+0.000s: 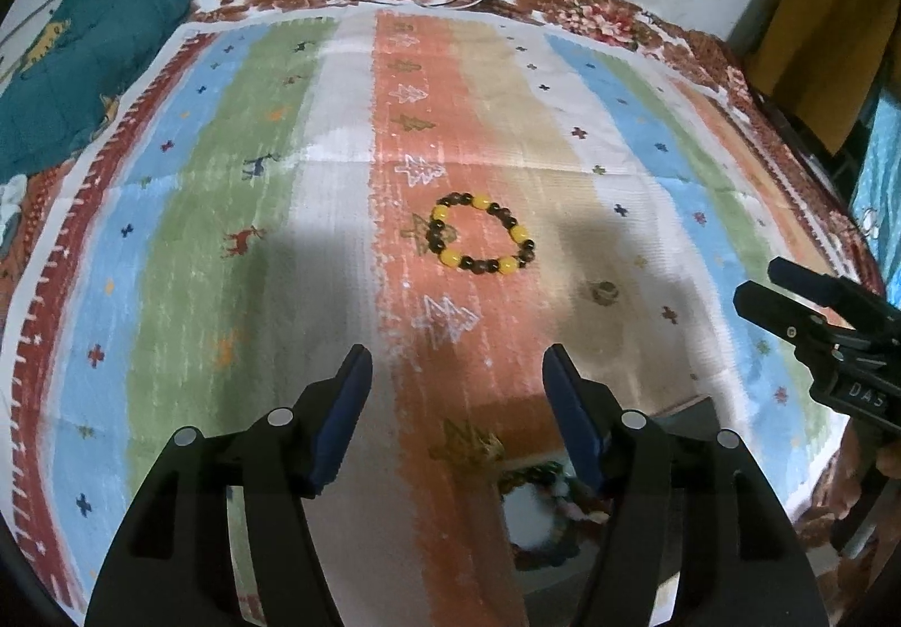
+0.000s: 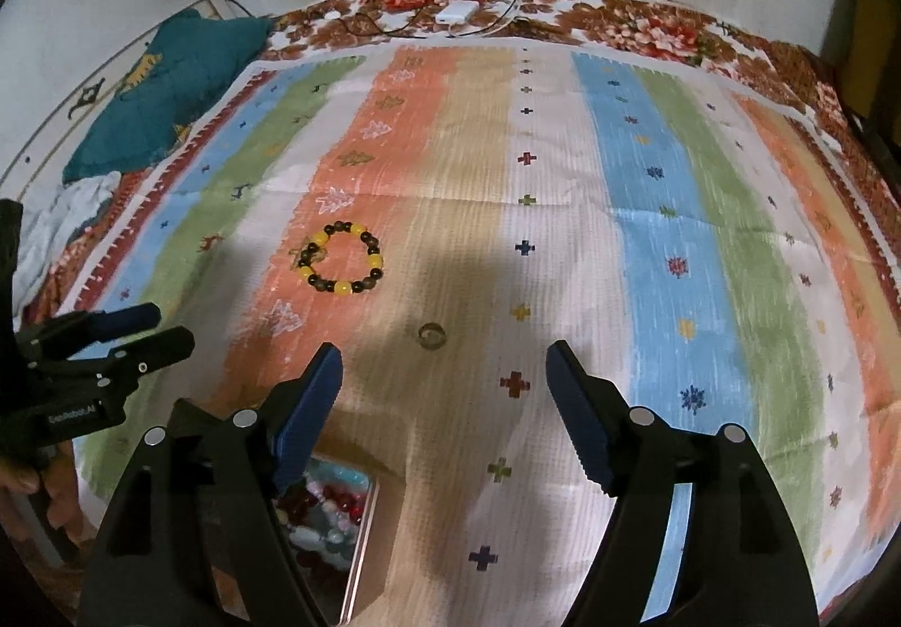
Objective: Organize jewelry
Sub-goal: 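Move both tools toward the yellow-and-black bracelet and bronze ring, then grasp the yellow-and-black bead bracelet with the left tool while the right tool grasps the bronze ring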
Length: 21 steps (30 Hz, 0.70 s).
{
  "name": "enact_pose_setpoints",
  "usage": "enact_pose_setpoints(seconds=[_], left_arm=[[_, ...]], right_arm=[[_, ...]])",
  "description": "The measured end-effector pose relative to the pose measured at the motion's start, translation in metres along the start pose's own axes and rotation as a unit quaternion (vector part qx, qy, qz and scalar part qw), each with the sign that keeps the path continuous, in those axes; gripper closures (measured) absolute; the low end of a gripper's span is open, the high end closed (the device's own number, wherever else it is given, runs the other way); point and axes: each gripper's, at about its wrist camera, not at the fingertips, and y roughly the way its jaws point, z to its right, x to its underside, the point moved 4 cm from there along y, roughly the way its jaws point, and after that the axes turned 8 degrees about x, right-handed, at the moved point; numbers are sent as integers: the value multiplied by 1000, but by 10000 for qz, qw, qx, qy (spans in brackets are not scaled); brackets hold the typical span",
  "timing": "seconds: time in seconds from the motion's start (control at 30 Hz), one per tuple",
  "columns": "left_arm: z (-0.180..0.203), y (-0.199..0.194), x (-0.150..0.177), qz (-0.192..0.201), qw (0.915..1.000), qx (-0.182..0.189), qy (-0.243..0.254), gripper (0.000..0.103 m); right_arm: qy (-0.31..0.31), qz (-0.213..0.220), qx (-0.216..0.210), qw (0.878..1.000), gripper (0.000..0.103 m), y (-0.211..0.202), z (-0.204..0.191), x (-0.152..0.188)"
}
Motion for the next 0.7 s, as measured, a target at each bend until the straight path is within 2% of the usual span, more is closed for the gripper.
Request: enact_pose_setpoints(seconds=[0.7], left_arm=[[-5, 47, -36, -54, 9994, -188, 275, 34]], right_arm=[[0, -260, 9, 9997, 28, 46, -3, -13]])
